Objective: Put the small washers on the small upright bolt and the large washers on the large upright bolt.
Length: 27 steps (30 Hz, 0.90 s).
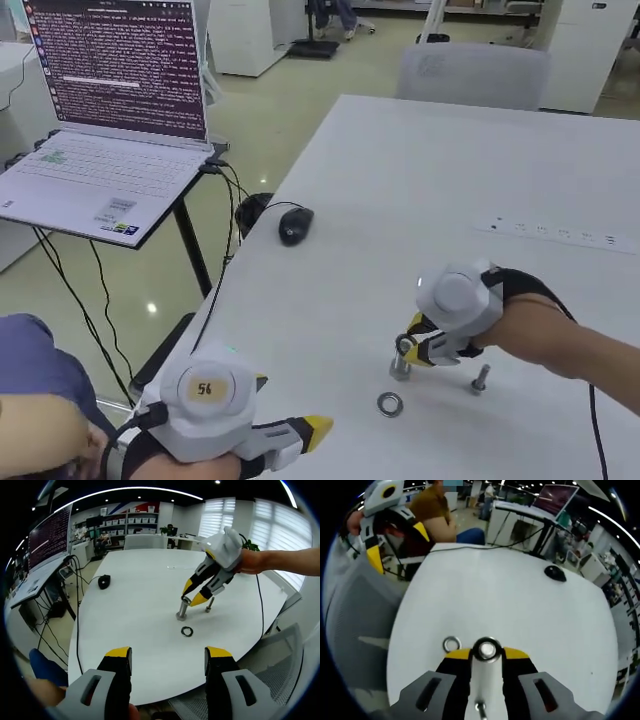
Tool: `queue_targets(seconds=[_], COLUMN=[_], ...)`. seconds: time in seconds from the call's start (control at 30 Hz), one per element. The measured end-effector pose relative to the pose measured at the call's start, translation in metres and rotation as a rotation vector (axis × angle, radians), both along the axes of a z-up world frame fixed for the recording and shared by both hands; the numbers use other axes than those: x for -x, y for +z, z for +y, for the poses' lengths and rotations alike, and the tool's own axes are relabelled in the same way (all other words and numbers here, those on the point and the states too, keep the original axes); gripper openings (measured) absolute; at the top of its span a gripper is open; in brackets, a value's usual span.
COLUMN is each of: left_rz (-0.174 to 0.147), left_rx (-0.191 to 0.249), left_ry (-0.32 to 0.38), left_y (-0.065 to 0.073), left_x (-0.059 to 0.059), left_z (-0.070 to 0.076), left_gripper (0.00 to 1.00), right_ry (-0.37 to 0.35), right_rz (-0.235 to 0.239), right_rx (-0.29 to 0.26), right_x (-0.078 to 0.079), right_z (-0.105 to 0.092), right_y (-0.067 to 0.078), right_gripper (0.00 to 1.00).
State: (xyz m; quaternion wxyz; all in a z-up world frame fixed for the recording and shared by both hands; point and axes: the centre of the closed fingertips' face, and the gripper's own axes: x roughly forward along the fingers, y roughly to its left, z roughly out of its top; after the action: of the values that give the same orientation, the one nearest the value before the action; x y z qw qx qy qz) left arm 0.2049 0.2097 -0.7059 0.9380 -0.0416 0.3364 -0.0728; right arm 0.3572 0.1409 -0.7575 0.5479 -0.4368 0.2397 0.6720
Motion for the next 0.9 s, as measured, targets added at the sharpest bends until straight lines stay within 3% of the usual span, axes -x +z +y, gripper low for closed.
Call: queue_targets(seconds=[0.3, 0.37, 0.9], left_rz=[0.001, 0.000, 0.004], left_rx=[0.000, 0.002, -0.001], left_ry=[0.001, 0.002, 0.000], left_y=[0.000, 0.000, -0.001], left_x=[0.000, 0.000, 0.002], left_z=[0.000, 0.000, 0.001], left_gripper=[0.58, 0.58, 0.58], right_ry=[0.003, -0.010, -0.062], right_rz=[0.005, 0.025, 0.045], right_rx=[0.037, 0.062, 0.146], right_x=[0.000, 0.000, 0.000], right_z=[0.002, -0.001, -0.004], right_y=[-0.010, -0.015, -0.050], right_gripper=[0.23, 0.23, 0.24])
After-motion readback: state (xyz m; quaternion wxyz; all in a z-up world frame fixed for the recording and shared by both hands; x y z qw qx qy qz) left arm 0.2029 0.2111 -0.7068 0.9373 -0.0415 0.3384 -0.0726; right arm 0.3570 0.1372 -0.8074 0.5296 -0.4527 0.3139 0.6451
